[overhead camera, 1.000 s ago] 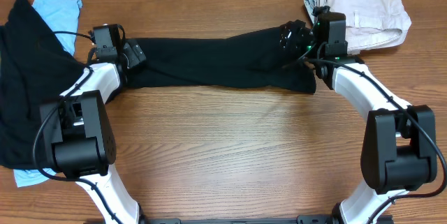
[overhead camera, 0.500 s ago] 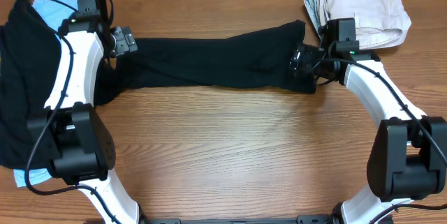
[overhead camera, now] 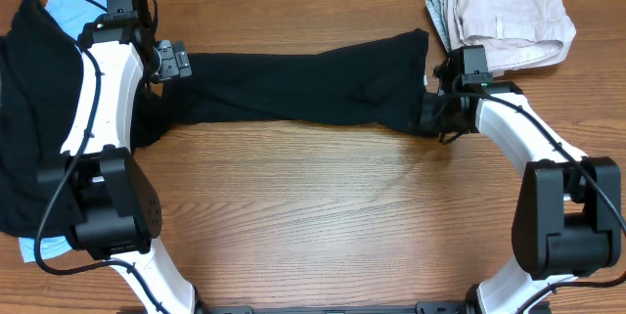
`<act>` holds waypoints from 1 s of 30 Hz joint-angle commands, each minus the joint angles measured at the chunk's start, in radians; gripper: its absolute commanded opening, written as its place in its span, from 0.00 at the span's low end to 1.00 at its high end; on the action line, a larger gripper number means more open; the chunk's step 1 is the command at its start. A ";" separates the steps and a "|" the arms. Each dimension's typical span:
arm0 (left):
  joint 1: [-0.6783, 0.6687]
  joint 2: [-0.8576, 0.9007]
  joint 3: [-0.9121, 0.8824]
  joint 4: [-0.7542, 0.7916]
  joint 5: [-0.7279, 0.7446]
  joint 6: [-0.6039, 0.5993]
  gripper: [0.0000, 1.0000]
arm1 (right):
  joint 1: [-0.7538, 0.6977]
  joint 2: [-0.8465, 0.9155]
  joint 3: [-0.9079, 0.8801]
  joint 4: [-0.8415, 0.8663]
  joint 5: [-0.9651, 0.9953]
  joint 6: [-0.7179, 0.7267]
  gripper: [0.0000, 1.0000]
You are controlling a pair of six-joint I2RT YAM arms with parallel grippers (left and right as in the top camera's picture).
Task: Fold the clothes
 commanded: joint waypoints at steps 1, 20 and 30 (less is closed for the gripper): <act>0.001 -0.019 0.018 -0.010 -0.010 0.047 1.00 | -0.040 -0.019 -0.004 -0.087 0.015 0.039 0.04; 0.000 -0.006 -0.015 -0.016 0.125 0.102 1.00 | -0.245 -0.238 0.002 -0.381 -0.027 0.066 0.55; 0.000 0.103 -0.072 -0.011 0.229 0.158 1.00 | -0.245 -0.238 0.083 -0.338 -0.071 0.044 0.93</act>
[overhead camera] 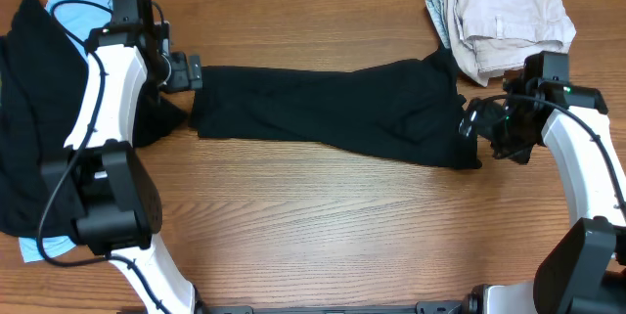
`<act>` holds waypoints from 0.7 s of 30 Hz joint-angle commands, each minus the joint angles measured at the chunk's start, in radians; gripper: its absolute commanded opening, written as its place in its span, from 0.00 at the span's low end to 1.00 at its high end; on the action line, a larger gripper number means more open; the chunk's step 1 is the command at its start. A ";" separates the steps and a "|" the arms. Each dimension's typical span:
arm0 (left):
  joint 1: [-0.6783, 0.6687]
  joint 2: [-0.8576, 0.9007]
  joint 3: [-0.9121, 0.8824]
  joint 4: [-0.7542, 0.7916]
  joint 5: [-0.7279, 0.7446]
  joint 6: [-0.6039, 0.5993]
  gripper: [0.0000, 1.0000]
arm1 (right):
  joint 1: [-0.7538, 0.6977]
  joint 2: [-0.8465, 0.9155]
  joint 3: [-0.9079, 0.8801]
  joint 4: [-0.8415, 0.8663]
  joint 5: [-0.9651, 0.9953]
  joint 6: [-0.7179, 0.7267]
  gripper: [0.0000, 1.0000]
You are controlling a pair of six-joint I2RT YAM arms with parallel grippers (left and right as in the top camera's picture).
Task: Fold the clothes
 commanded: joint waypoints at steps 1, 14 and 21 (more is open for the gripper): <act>0.000 0.085 -0.024 0.006 0.056 0.080 1.00 | -0.002 -0.010 0.037 0.021 -0.017 -0.006 0.93; -0.002 0.246 -0.024 0.099 0.282 0.213 1.00 | -0.002 -0.010 0.037 0.031 -0.017 0.000 0.92; -0.011 0.272 -0.029 0.052 0.308 0.214 0.95 | -0.002 -0.010 0.037 0.031 -0.017 0.027 0.89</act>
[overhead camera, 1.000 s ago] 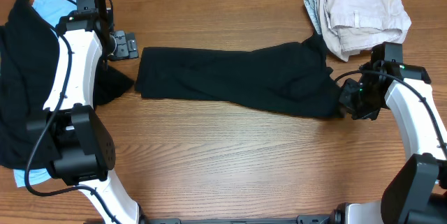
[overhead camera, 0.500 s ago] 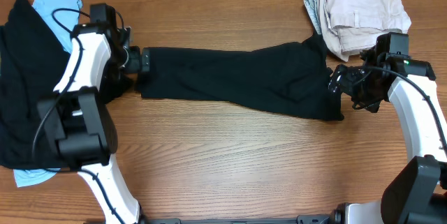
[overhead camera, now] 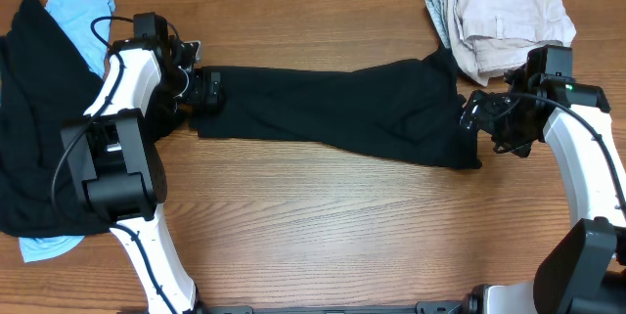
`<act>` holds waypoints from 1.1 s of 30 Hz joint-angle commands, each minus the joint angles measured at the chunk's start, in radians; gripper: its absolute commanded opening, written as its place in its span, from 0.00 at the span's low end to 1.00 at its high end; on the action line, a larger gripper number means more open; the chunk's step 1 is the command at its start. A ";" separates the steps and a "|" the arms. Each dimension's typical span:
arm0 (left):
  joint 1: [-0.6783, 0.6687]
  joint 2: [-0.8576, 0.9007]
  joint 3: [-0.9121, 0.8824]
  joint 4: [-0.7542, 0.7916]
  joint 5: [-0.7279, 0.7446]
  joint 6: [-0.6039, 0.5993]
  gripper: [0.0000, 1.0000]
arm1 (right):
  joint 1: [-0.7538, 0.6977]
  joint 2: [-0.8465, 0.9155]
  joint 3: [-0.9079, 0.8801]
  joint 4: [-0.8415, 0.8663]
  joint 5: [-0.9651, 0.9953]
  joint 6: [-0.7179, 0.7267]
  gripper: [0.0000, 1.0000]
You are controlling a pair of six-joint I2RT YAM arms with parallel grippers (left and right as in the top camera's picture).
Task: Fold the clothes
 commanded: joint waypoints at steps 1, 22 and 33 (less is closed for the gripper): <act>-0.017 0.082 -0.026 -0.045 0.071 0.006 0.95 | -0.002 -0.010 0.027 0.009 -0.009 0.029 0.87; -0.027 0.077 0.062 -0.266 -0.084 -0.086 0.04 | 0.007 -0.010 0.027 0.096 -0.068 0.106 0.49; 0.005 0.059 0.483 -0.560 -0.256 0.009 0.04 | 0.043 -0.010 0.027 0.082 -0.068 0.105 0.49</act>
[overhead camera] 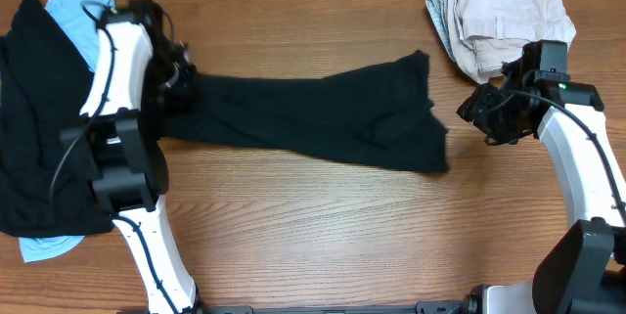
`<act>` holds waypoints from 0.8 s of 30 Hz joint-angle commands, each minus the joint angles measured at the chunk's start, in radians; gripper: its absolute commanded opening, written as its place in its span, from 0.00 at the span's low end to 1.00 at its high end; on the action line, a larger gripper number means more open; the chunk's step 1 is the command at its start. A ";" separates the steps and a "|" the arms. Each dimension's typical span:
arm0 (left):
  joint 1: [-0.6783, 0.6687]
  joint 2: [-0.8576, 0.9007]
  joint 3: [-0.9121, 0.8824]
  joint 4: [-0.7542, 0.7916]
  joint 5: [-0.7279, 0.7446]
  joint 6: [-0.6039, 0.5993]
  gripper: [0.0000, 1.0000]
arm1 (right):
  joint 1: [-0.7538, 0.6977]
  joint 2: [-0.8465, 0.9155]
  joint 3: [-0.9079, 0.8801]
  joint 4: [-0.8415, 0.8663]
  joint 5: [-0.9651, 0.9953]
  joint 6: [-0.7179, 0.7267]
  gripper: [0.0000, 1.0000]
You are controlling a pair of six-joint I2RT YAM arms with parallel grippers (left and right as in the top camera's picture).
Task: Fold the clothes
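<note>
A long black garment (pixel 313 113) lies stretched across the middle of the table, its wide end at the right. At its narrow left end my left gripper (pixel 182 79) is shut on the cloth. My right gripper (pixel 475 111) hangs a little right of the garment's wide end, apart from the cloth, with nothing in it. Its jaws look open, though they are small and dark in the overhead view.
A heap of black clothes (pixel 34 128) covers the left edge of the table, with light blue cloth (pixel 73 6) under it. A stack of folded beige clothes (pixel 504 16) sits at the back right, just behind my right arm (pixel 577 157).
The right gripper has let go of the garment's right end, which now lies short of it. The garment has shifted left, and the left gripper holds its end further left and slightly back.
Both grippers held the black garment by its ends, stretched near the left heap. Then the garment lay further right, with the right gripper close to the beige stack. Then the left gripper sat lower on the left end. Now the right end lies free and the garment has slid left.
</note>
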 commanded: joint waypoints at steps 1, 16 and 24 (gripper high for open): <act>-0.004 -0.010 0.114 -0.041 -0.080 0.053 0.04 | 0.008 -0.010 0.026 0.006 -0.006 0.005 0.49; -0.244 -0.009 0.146 -0.039 0.010 0.053 0.04 | 0.009 -0.009 0.020 0.005 0.010 0.000 0.49; -0.391 -0.009 0.089 0.007 0.009 0.051 0.07 | 0.009 -0.009 -0.005 0.010 0.014 0.000 0.49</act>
